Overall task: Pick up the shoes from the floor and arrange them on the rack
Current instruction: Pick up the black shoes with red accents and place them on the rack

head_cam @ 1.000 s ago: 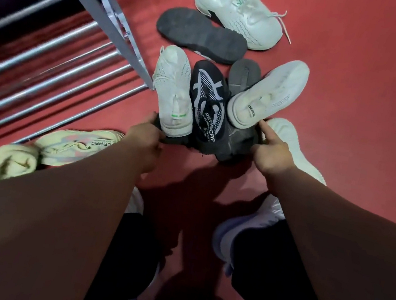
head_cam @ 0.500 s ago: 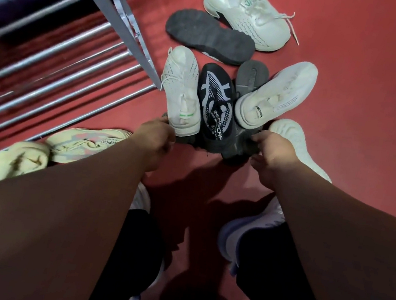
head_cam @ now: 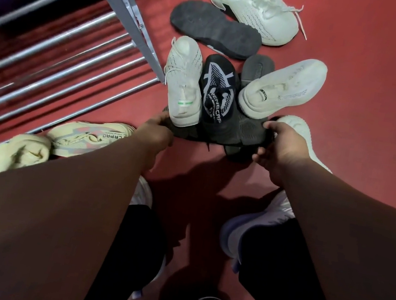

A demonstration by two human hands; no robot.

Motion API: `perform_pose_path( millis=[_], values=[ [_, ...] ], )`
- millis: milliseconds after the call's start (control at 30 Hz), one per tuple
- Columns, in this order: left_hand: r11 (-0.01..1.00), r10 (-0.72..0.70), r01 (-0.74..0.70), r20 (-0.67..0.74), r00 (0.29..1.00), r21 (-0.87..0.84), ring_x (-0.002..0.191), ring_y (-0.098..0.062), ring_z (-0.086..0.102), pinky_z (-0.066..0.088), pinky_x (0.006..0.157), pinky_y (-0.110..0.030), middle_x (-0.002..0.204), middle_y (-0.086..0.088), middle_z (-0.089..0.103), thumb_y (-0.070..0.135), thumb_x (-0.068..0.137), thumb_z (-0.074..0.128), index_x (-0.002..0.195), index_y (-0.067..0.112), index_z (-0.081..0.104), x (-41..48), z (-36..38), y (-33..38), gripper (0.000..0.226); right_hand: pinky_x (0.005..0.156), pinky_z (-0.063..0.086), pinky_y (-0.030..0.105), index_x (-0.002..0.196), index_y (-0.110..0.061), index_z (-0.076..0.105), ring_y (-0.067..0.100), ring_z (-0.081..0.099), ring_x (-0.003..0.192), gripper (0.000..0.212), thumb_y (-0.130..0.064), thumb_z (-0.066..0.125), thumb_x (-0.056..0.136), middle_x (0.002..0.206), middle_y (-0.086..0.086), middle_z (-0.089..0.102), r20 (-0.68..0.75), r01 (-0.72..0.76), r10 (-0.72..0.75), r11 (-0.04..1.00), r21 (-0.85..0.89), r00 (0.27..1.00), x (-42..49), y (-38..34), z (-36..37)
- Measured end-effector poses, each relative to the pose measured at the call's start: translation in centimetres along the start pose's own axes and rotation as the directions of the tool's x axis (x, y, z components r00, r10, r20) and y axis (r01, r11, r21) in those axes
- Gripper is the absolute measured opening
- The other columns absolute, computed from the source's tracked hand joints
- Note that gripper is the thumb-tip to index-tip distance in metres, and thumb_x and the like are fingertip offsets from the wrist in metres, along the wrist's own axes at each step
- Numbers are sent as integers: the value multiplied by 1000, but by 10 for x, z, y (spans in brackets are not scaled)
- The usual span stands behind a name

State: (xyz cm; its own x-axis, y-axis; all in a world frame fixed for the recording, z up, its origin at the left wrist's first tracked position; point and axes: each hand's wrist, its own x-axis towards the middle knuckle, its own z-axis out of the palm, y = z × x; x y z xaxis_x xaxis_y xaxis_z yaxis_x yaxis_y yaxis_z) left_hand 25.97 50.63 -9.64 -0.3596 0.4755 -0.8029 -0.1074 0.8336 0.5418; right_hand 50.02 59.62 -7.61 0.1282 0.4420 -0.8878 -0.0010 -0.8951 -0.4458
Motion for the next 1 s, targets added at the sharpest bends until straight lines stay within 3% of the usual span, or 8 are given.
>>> perform_pose_path(
  millis=[300, 467, 533, 667, 767, 833, 933, 1000],
  values=[
    [951, 22, -24, 11, 1000, 309, 85, -22, 66, 53, 70, -29, 102, -4, 72, 7, 44, 77, 110, 29, 67, -1, -16, -15, 70, 50, 56, 25, 89, -18, 68, 14, 54, 39, 27, -29, 45, 98, 46, -1, 53, 43, -53, 47, 988, 149, 998, -13, -17, 1],
    [675, -109, -14, 120, 987, 738, 114, -25, 58, 47, 101, -36, 129, -1, 59, 36, 58, 94, 138, 24, 49, -30, -13, -39, 93, 49, 60, 31, 96, -9, 61, 18, 71, 51, 25, -19, 39, 104, 54, 7, 68, 163, -88, 63, 985, 151, 985, -17, -24, 14],
    [645, -215, 34, 138, 967, 764, 111, -23, 59, 46, 101, -34, 123, -1, 62, 41, 64, 88, 129, 25, 57, -33, -10, -47, 73, 51, 61, 33, 97, -5, 58, 22, 75, 59, 24, -15, 38, 105, 63, 12, 72, 190, -96, 66, 984, 151, 980, -19, -24, 20],
    [700, -376, 129, 210, 902, 703, 85, -25, 70, 59, 85, -41, 96, -4, 73, 44, 57, 83, 109, 21, 72, -30, -9, -50, 57, 55, 64, 36, 109, 0, 59, 23, 76, 63, 31, -14, 30, 108, 91, 18, 74, 222, -94, 84, 995, 35, 971, -18, -20, 29],
    [759, -470, 278, 200, 860, 588, 49, -17, 50, 47, 53, -22, 77, -6, 57, 31, 84, 75, 116, 11, 64, -26, -10, -44, 40, 57, 64, 35, 110, -3, 59, 23, 76, 66, 30, -20, 34, 109, 96, 14, 74, 179, -92, 107, 992, -91, 978, -15, -15, 25],
    [787, -530, 384, 211, 821, 483, 51, -15, 52, 49, 63, -22, 79, -9, 59, 31, 86, 72, 123, 5, 62, -21, -13, -41, 47, 56, 63, 35, 106, -5, 60, 24, 73, 64, 25, -18, 38, 107, 90, 12, 75, 129, -83, 106, 982, -169, 986, -13, -12, 21],
    [834, -533, 448, 260, 805, 323, 43, -15, 47, 57, 63, -27, 53, -6, 49, 26, 97, 62, 101, 8, 57, -24, -16, -36, 20, 63, 61, 34, 96, -11, 61, 23, 66, 62, 19, -17, 44, 104, 81, 9, 68, 80, -58, 85, 955, -289, 993, -10, -5, 17],
    [856, -508, 450, 257, 822, 254, 63, -21, 60, 61, 76, -37, 74, -12, 61, 25, 93, 67, 113, 7, 61, -24, -22, -35, 28, 60, 52, 30, 92, -12, 60, 22, 57, 62, 16, -16, 48, 101, 77, 7, 59, 54, -44, 65, 941, -336, 996, -10, -2, 18]
  ],
)
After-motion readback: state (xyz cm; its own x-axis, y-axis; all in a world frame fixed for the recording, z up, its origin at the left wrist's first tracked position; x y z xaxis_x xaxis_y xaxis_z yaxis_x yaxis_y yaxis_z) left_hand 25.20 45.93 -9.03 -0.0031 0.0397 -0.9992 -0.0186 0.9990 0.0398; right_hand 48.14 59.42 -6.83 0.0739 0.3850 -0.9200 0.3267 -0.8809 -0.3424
